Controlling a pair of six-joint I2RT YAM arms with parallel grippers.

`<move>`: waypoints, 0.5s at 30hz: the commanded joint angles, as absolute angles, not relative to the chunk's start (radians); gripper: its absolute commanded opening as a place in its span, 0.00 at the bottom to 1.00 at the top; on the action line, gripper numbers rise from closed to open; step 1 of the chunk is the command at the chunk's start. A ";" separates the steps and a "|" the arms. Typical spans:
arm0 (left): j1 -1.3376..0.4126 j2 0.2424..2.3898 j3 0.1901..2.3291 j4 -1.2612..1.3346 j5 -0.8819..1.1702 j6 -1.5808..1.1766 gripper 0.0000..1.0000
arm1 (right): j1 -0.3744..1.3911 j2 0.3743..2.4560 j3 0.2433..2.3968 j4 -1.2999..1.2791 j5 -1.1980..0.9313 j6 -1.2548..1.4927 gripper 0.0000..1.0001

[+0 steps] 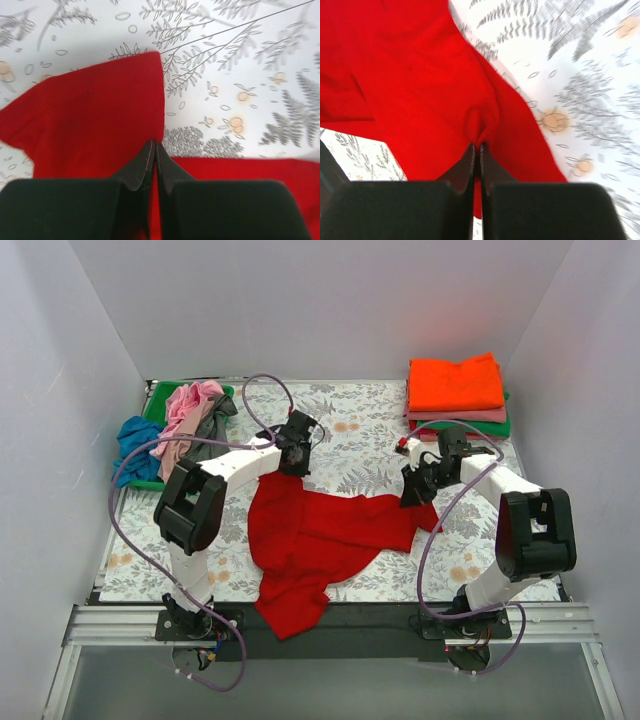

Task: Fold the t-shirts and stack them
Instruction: Flatten the tshirt out

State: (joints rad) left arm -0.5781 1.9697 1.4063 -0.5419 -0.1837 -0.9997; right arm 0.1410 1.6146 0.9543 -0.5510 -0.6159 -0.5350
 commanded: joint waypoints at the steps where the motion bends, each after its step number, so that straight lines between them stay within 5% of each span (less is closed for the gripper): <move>1: -0.572 1.771 1.404 -0.508 -0.201 -0.986 0.00 | 0.124 1.522 1.038 -0.597 -0.630 -0.581 0.01; 15: -0.525 1.341 1.195 -0.396 -0.107 -1.054 0.00 | 0.124 1.364 1.180 -0.750 -0.623 -0.666 0.01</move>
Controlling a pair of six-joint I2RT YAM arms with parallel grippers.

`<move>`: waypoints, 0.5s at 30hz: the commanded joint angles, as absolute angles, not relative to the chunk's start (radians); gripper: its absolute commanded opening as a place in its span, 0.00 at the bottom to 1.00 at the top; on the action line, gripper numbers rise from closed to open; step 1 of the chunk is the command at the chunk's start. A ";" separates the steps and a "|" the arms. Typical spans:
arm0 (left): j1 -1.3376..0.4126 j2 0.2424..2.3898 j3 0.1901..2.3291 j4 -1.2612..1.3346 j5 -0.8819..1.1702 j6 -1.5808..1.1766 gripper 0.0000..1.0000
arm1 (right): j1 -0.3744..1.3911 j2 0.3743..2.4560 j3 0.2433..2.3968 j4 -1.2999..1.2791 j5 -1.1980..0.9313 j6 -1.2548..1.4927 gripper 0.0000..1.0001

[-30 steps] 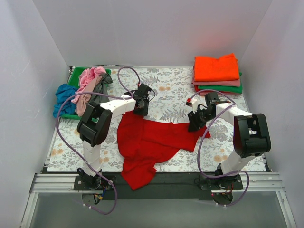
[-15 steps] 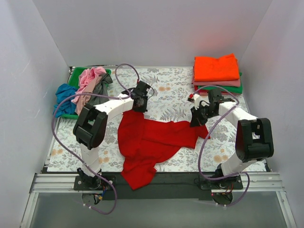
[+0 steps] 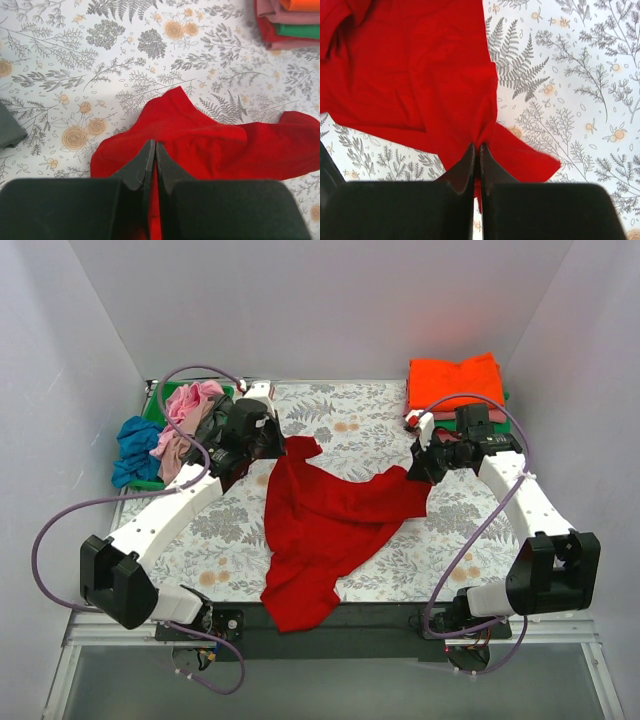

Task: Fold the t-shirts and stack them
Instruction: Flatten the tshirt out

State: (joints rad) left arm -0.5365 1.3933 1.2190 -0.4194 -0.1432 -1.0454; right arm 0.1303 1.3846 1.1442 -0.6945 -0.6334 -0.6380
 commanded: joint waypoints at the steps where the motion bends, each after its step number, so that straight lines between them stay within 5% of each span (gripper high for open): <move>1: -0.525 1.324 1.193 -0.391 -0.103 -1.052 0.00 | 0.124 1.356 1.183 -0.750 -0.609 -0.666 0.01; 8: -0.505 1.138 1.194 -0.391 -0.153 -1.052 0.00 | 0.124 1.383 1.132 -0.741 -0.356 -0.679 0.01; 15: -0.499 0.916 1.001 -0.474 -0.213 -1.160 0.00 | 0.112 1.425 0.944 -0.730 -0.368 -0.726 0.01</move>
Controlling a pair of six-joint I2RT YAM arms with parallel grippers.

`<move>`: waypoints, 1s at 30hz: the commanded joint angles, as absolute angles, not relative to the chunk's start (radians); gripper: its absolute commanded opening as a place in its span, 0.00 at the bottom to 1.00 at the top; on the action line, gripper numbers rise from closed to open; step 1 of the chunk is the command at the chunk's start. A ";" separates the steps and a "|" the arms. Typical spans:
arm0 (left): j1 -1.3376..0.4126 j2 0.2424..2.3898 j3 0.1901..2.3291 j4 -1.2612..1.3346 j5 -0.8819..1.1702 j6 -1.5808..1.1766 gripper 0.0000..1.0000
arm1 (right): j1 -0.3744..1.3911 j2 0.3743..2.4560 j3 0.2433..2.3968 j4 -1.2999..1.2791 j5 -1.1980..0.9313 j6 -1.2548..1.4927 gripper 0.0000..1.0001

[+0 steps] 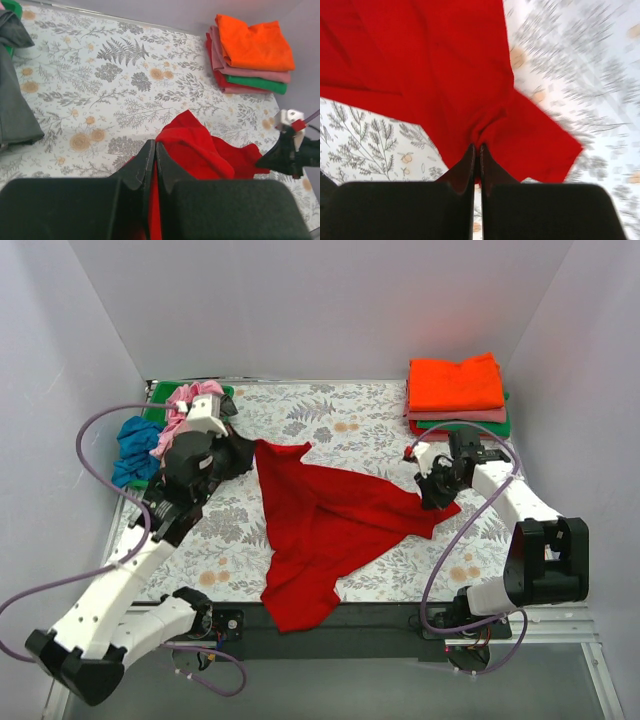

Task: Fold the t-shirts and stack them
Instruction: Flatten the tshirt out

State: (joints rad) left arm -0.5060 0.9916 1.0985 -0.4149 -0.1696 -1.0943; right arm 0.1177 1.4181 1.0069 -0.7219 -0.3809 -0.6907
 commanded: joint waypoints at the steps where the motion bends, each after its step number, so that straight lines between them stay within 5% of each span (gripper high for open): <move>1: -0.499 0.896 0.964 -0.486 -0.210 -1.186 0.00 | 0.112 1.425 0.928 -0.729 -0.380 -0.730 0.01; 3: -0.497 0.847 0.870 -0.515 -0.192 -1.244 0.00 | 0.114 1.430 0.895 -0.719 -0.373 -0.739 0.02; 6: -0.497 0.792 0.795 -0.512 -0.169 -1.304 0.00 | 0.097 1.428 0.887 -0.706 -0.345 -0.733 0.25; 7: -0.497 0.772 0.760 -0.509 -0.164 -1.311 0.00 | 0.088 1.422 0.902 -0.704 -0.353 -0.732 0.40; 11: -0.497 0.765 0.735 -0.511 -0.166 -1.322 0.00 | 0.052 1.407 0.965 -0.710 -0.379 -0.721 0.53; 26: -0.497 0.730 0.721 -0.520 -0.160 -1.312 0.00 | 0.049 1.626 1.068 -0.772 -0.641 -0.672 0.55; 29: -0.497 0.726 0.719 -0.518 -0.155 -1.312 0.00 | 0.049 1.646 1.083 -0.770 -0.621 -0.667 0.41; 30: -0.497 0.724 0.722 -0.520 -0.155 -1.312 0.00 | 0.049 1.644 1.094 -0.772 -0.617 -0.667 0.24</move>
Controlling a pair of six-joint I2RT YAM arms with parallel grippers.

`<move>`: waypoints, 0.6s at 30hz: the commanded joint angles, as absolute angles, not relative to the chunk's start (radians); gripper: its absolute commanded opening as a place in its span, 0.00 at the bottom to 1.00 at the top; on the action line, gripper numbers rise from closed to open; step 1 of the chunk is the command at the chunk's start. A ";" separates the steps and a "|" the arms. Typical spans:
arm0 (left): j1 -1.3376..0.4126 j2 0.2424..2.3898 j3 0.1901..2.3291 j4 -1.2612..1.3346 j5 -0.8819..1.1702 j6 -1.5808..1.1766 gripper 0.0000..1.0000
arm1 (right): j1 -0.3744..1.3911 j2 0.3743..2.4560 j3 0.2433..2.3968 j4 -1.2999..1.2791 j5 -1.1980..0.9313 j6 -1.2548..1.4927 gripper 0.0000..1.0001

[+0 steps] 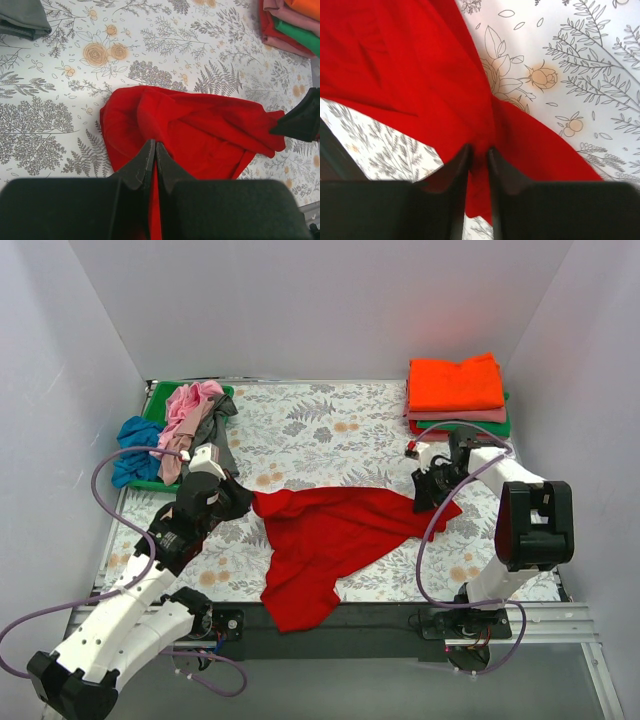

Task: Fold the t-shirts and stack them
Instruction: Flatten the tshirt out

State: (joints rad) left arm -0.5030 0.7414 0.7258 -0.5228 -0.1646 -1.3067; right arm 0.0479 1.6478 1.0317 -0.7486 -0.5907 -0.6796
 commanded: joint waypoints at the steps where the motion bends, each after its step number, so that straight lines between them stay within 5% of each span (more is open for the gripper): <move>1: -0.497 0.723 0.726 -0.522 -0.155 -1.312 0.00 | 0.049 1.628 1.100 -0.773 -0.614 -0.666 0.14; 3: -0.497 0.718 0.732 -0.523 -0.153 -1.309 0.00 | 0.049 1.600 1.114 -0.772 -0.603 -0.666 0.01; 13: -0.497 0.703 0.834 -0.520 -0.158 -1.255 0.00 | 0.049 1.366 1.264 -0.834 -0.543 -0.730 0.01; 18: -0.497 0.638 0.985 -0.440 -0.181 -1.184 0.00 | 0.049 1.278 1.525 -0.911 -0.491 -0.801 0.01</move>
